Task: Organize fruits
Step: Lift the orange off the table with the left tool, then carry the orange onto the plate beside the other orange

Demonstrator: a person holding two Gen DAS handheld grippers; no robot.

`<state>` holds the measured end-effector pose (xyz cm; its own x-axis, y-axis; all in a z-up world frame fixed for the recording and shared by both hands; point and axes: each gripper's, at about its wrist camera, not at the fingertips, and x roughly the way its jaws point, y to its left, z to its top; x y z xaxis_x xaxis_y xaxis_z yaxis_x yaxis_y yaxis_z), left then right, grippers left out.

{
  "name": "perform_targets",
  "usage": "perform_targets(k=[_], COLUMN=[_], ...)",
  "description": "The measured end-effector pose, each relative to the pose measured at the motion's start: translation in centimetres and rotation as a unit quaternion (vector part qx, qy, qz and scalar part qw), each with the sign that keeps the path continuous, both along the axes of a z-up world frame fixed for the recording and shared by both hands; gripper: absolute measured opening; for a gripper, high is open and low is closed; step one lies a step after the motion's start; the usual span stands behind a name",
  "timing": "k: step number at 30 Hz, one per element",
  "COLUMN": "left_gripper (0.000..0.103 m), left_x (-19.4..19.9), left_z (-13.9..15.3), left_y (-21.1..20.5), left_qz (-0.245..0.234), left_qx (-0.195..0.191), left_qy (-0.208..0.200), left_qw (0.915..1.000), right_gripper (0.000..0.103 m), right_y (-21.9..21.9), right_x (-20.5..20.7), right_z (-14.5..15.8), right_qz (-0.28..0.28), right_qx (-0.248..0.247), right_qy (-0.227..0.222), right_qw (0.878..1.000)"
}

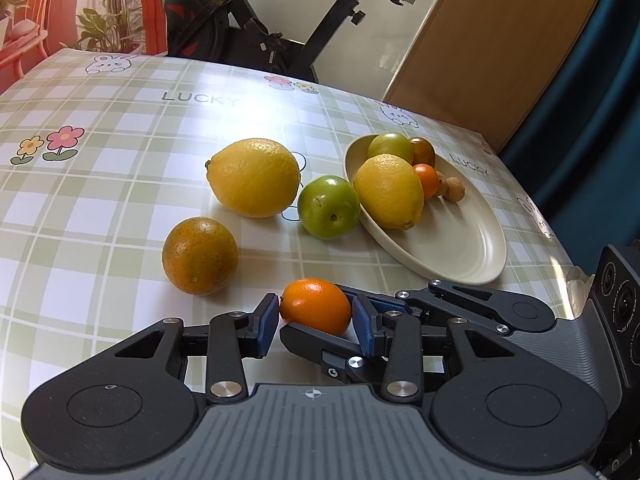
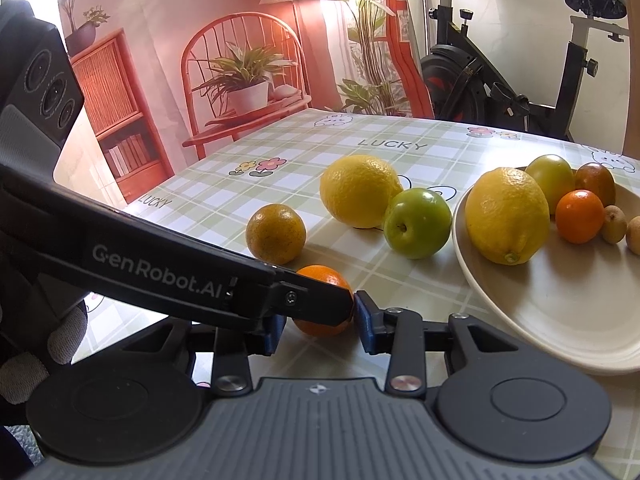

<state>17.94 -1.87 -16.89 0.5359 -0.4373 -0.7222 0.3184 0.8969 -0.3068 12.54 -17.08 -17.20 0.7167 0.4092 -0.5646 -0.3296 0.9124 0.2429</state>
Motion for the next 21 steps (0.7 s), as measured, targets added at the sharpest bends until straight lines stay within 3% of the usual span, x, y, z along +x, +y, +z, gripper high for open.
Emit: perform_targets(k=[21], left_gripper=[0.042], left_x=[-0.38], left_z=[0.11], left_y=[-0.44], left_qz=[-0.007], left_qx=[0.011], left_qy=[-0.003], left_qw=[0.9999], right_gripper=[0.039], right_y=[0.12], right_x=[-0.11], right_z=[0.07], right_qz=[-0.001], right_qx=[-0.004], right_qy=[0.008], right_qw=[1.000])
